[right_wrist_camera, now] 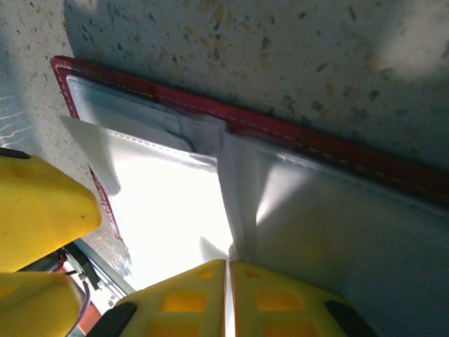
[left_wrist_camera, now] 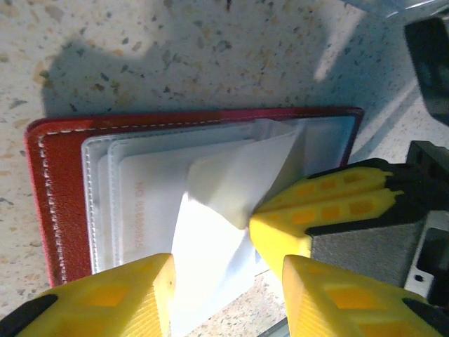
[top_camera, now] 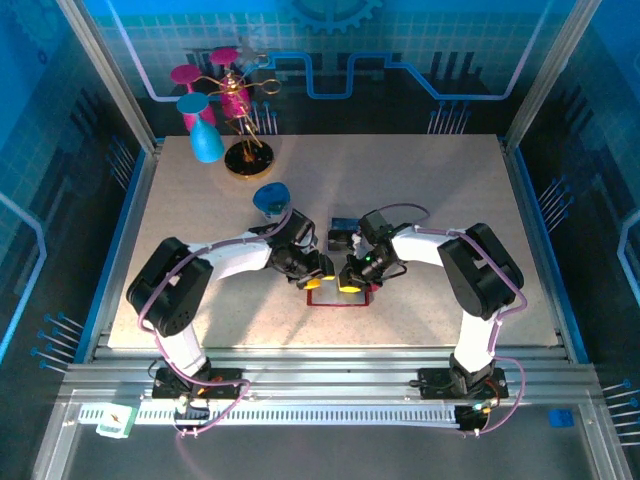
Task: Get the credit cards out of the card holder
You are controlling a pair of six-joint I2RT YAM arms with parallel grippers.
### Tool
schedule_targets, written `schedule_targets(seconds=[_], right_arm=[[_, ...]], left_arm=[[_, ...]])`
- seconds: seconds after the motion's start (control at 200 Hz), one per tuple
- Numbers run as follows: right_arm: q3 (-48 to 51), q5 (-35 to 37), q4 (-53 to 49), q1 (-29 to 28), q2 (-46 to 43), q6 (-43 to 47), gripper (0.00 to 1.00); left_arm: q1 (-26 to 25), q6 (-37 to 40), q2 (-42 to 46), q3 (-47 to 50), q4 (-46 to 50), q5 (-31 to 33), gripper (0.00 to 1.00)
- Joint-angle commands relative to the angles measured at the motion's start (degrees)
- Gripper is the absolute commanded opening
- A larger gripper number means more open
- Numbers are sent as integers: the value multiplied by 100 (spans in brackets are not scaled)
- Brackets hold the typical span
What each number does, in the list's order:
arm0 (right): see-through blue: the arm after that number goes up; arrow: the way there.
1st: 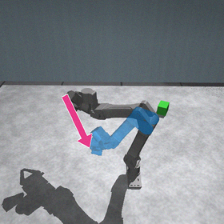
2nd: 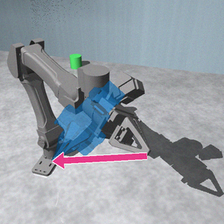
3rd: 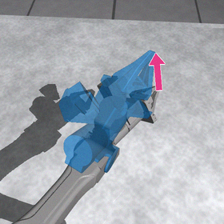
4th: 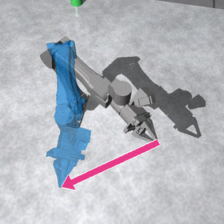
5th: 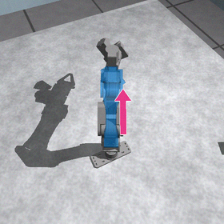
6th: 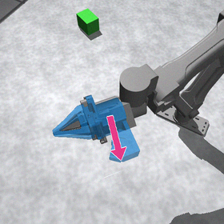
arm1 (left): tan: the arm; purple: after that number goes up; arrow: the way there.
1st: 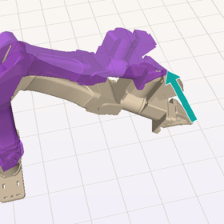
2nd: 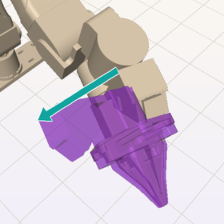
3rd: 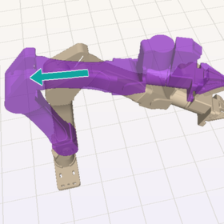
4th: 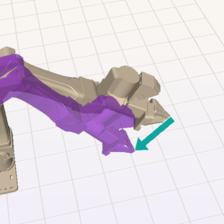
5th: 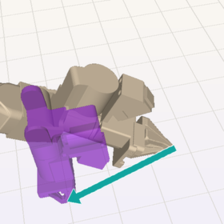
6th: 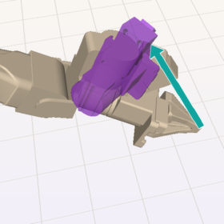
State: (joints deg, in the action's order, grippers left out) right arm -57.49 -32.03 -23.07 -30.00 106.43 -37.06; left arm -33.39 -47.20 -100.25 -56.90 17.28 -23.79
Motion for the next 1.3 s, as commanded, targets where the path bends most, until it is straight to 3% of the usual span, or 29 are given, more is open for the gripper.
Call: schedule_targets(seconds=[0.0, 0.225, 0.45, 0.82, 1.296], right_arm=[[32, 167, -238, -41, 137, 59, 11], [57, 83, -95, -45, 21, -19, 11], [-73, 388, -400, 20, -733, -73, 22], [-198, 1461, -1859, 693, -1954, 477, 25], [385, 1494, -1952, 1202, -3000, 435, 25]], left_arm=[[8, -99, -134, 4, 114, -33, 46], [4, -247, -216, 54, -227, -323, 39], [1, -341, -122, 145, -588, -644, 36], [-141, -345, -311, -395, -574, -960, 43], [-571, -499, -1423, -1317, -759, -1221, 52]])
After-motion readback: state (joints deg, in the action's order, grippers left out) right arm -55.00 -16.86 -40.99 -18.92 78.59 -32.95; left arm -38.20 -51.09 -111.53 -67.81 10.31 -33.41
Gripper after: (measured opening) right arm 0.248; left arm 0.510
